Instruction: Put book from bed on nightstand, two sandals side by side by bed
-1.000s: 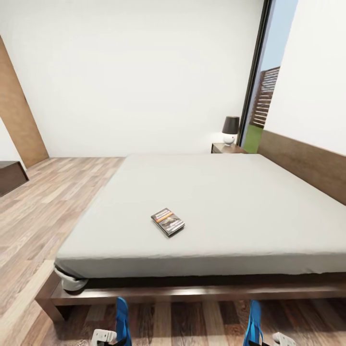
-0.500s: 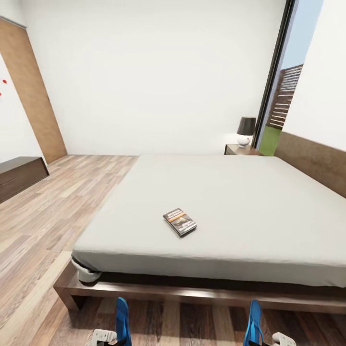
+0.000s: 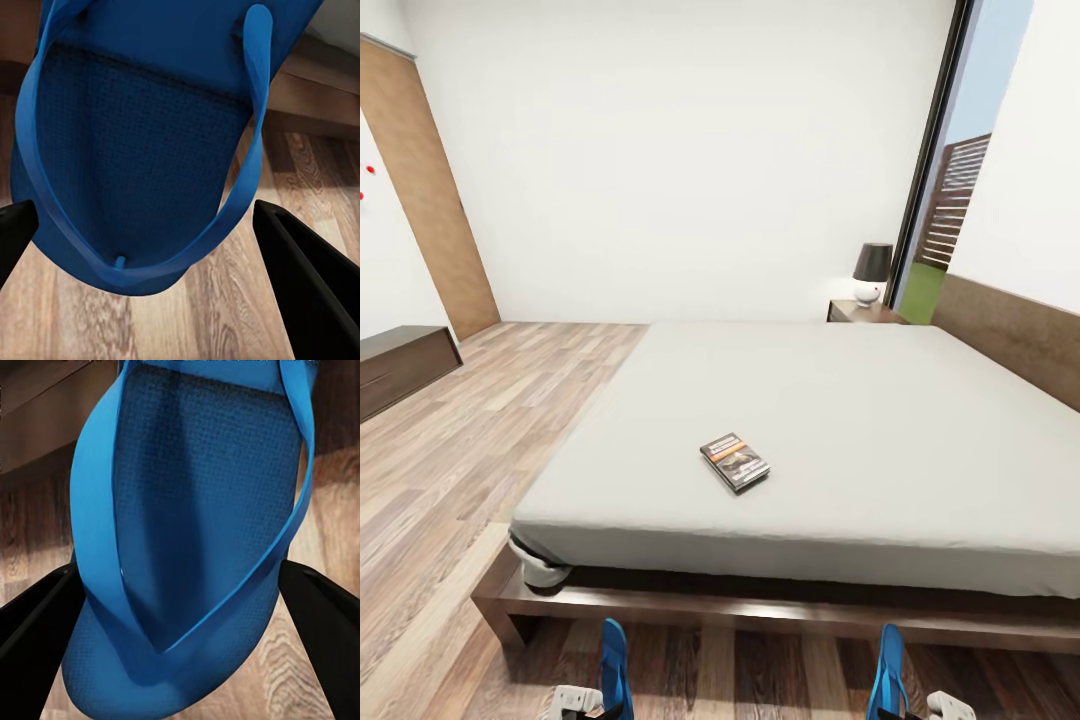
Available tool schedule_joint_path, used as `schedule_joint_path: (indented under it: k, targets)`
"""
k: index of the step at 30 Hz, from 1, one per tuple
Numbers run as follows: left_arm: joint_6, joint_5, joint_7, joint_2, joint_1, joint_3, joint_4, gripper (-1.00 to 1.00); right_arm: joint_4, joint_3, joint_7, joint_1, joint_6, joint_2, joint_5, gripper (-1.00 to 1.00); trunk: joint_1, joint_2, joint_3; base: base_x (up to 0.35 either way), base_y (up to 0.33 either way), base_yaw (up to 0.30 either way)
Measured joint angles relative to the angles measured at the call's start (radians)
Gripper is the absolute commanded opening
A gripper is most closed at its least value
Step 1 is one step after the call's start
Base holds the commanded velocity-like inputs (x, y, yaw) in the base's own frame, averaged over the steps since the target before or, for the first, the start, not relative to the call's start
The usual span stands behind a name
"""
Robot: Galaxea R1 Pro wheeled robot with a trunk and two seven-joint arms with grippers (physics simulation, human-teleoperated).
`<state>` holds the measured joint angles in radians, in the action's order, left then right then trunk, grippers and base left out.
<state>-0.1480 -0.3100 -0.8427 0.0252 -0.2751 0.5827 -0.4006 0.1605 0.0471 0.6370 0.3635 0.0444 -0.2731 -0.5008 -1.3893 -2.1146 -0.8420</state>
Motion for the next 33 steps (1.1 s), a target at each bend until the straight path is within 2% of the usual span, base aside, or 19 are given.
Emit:
schedule_joint_path:
  k: [8,12,14,17,19,23,26,27,28,30,32,33]
  targets:
    - [0.001,-0.001,0.0,0.006,0.0,0.002,-0.007,-1.0,0.002,0.0,0.008,0.0,0.002,-0.005,-0.001,-1.0,0.0,0.0,0.0,0.0,0.0,0.0]
    - [0.016,-0.002,0.024,0.01,-0.006,0.002,-0.013,-1.0,0.002,0.0,0.01,0.001,0.004,-0.009,-0.002,-1.0,0.0,0.0,0.0,0.0,0.0,0.0]
    - [0.07,-0.003,0.077,0.016,-0.01,0.004,-0.029,-1.0,0.002,0.0,0.011,0.001,0.004,-0.01,-0.002,-1.0,0.0,0.0,0.0,0.0,0.0,0.0]
    - [0.177,-0.008,0.229,0.021,-0.013,0.002,-0.089,-1.0,0.002,0.0,0.012,0.0,0.003,-0.01,-0.003,-1.0,0.0,0.0,0.0,0.0,0.0,0.0]
    - [0.226,-0.012,0.323,0.022,-0.014,0.001,-0.113,-1.0,0.002,0.001,0.025,0.0,0.003,-0.01,-0.003,-1.0,0.0,0.0,0.0,0.0,0.0,0.0]
    - [0.264,-0.011,0.439,0.024,-0.016,0.001,-0.131,-1.0,-0.002,0.0,0.11,0.001,0.004,-0.011,-0.003,-1.0,0.0,0.0,0.0,0.0,0.0,0.0]
    - [0.27,-0.019,0.498,0.027,-0.02,0.0,-0.134,-1.0,-0.002,-0.001,0.129,0.001,0.004,-0.012,-0.003,-1.0,0.0,0.0,0.0,0.0,0.0,0.0]
    - [0.271,-0.043,0.52,0.027,-0.022,0.0,-0.134,-1.0,-0.002,-0.001,0.133,0.0,0.004,-0.012,-0.003,-1.0,0.0,0.0,0.0,0.0,0.0,0.0]
    - [0.273,-0.107,0.55,0.027,-0.023,0.001,-0.134,-1.0,-0.002,-0.001,0.135,0.0,0.004,-0.012,-0.003,-1.0,0.0,0.0,0.0,0.0,0.0,0.0]
    - [0.276,-0.179,0.592,0.025,-0.024,0.001,-0.134,-1.0,-0.003,-0.001,0.137,0.0,0.004,-0.013,-0.004,-1.0,0.0,0.0,0.0,0.0,0.0,0.0]
    - [0.277,-0.226,0.648,0.02,-0.03,0.001,-0.134,-1.0,-0.002,-0.003,0.141,0.0,0.005,-0.022,-0.005,-1.0,0.0,0.0,0.0,0.0,0.0,0.0]
    - [0.278,-0.234,0.662,0.017,-0.035,0.001,-0.134,-1.0,-0.003,-0.003,0.151,0.0,0.005,-0.029,-0.005,-1.0,0.0,0.0,0.0,0.0,0.0,0.0]
